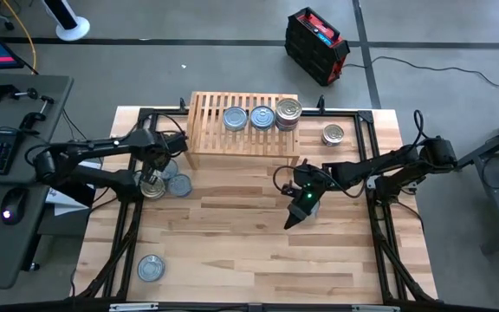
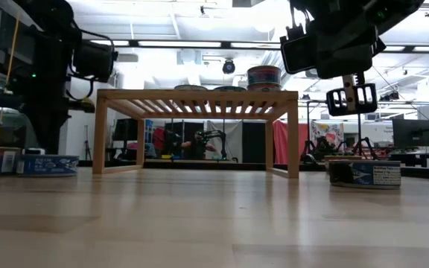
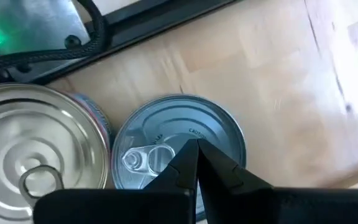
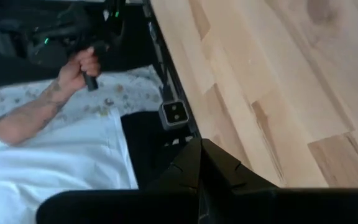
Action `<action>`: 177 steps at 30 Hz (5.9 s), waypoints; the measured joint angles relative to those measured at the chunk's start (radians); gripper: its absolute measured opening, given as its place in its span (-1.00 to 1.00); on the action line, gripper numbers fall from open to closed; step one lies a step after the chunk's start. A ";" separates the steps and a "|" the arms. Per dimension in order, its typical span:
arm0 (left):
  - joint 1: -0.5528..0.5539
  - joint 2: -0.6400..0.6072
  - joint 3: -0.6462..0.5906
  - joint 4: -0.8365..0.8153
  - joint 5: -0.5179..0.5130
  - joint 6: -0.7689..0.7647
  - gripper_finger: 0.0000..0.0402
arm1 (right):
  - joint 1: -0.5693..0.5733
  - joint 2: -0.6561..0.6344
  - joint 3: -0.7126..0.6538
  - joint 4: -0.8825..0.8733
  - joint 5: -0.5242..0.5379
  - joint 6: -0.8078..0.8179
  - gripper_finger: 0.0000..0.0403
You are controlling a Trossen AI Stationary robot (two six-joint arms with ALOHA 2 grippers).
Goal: Stack canned seafood by type on shelf
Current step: Stack the green and blue tuna can on top of the other green and blue tuna can on the shelf
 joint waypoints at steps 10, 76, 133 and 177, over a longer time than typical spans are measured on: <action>-0.034 -0.031 0.001 -0.048 -0.001 -0.178 -1.00 | 0.005 0.000 0.000 0.000 0.047 -0.001 -1.00; -1.050 0.269 -0.052 0.844 -0.142 -0.300 -1.00 | 0.348 0.000 0.000 -0.021 -0.058 0.061 -1.00; -1.244 0.197 0.041 0.478 0.052 0.908 -1.00 | 0.449 0.000 0.346 -0.078 0.536 -0.235 -1.00; -1.234 0.414 0.808 -0.087 -0.305 0.972 -1.00 | 0.585 0.176 0.372 -0.337 0.654 -0.423 -0.20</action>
